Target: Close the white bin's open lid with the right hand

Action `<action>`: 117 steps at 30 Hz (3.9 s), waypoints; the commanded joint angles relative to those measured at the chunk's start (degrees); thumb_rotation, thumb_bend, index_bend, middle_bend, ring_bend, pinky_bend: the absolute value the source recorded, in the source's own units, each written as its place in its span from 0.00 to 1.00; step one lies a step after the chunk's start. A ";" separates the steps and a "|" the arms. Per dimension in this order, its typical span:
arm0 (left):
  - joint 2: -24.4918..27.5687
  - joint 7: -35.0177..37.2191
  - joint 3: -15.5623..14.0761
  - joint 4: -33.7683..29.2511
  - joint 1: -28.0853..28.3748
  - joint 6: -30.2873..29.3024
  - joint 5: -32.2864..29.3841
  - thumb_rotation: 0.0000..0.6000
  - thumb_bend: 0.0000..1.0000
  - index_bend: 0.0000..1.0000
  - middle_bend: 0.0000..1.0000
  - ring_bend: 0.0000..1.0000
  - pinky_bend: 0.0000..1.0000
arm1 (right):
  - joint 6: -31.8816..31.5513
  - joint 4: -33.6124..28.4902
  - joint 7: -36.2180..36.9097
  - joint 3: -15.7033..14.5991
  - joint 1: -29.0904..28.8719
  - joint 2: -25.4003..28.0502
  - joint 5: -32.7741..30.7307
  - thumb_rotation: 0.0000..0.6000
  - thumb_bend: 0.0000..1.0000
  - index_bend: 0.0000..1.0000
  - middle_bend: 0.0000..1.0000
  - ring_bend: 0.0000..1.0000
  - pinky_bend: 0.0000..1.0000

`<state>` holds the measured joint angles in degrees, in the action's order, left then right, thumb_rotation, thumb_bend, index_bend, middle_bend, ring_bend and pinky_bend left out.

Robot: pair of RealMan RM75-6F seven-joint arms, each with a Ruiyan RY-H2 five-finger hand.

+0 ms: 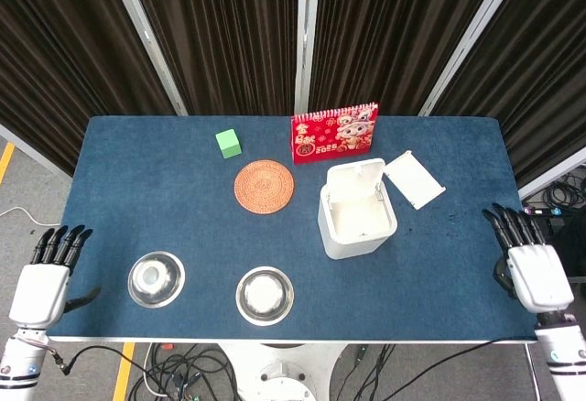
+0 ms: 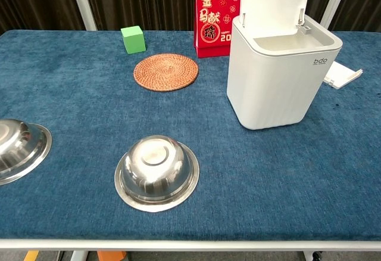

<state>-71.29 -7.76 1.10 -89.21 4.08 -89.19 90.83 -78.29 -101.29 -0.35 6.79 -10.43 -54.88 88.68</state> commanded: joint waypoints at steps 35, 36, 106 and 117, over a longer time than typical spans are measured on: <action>-0.22 2.53 -0.22 1.88 -0.43 1.19 -1.99 1.00 0.00 0.10 0.08 0.04 0.08 | 38.45 -10.92 -16.54 6.49 -47.03 5.38 -48.67 1.00 1.00 0.00 0.06 0.00 0.01; -0.22 2.60 -0.19 1.95 -0.37 1.35 -2.11 1.00 0.00 0.10 0.08 0.04 0.08 | 38.14 -11.27 -16.62 6.30 -47.06 5.57 -48.82 1.00 1.00 0.00 0.08 0.00 0.03; 0.27 2.72 0.19 0.52 -0.04 0.32 -0.78 1.00 0.00 0.10 0.08 0.04 0.08 | 5.50 -13.74 -1.73 -8.94 -9.01 13.26 -3.93 1.00 1.00 0.05 0.25 0.18 0.22; 0.48 0.54 -0.05 -1.00 0.08 0.53 -0.46 1.00 0.00 0.10 0.08 0.04 0.08 | -13.38 14.27 -0.63 -7.69 7.91 -8.63 -10.30 1.00 0.30 0.00 0.00 0.00 0.00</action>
